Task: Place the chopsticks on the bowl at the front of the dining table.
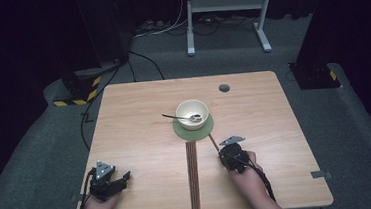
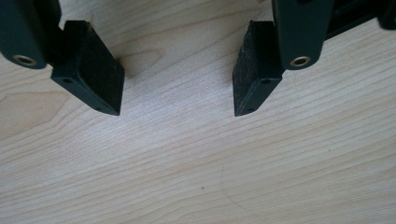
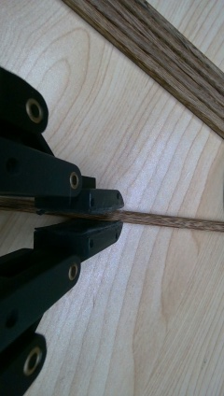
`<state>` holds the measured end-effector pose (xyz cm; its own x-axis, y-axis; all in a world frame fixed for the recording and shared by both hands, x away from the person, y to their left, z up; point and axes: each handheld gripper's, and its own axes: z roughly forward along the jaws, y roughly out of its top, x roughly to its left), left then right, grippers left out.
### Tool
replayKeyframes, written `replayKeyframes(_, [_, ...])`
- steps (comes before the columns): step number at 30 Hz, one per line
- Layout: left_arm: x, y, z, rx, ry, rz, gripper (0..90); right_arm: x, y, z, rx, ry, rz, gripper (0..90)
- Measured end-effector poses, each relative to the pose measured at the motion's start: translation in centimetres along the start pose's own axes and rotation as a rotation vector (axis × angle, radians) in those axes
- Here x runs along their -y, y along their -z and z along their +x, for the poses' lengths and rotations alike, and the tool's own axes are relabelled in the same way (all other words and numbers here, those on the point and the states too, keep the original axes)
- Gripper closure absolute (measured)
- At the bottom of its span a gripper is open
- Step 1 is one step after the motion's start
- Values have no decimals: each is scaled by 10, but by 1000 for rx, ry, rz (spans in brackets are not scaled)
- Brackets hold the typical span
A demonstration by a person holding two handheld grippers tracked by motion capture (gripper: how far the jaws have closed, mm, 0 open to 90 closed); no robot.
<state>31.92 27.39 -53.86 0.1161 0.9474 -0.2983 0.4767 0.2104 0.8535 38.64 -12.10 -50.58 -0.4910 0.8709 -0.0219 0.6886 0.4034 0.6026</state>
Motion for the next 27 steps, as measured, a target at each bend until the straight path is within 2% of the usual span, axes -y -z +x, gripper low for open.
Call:
replayKeyframes(6, [0,0,0,0,0,1,342,0,8,-3,-8,6,-7,843])
replayKeyframes(12, [0,0,0,-1,0,-1,342,-4,23,-2,-13,14,-50,842])
replayKeyframes(18, [0,0,0,-1,1,-1,343,-20,40,0,-33,12,-110,842])
replayKeyframes(22, [0,0,0,0,0,0,342,-29,49,4,-37,35,-141,842])
replayKeyframes(24, [0,0,0,0,0,-1,342,-42,55,7,-43,40,-175,842])
replayKeyframes(27, [0,0,0,1,-2,4,342,-54,58,8,-46,46,-189,842])
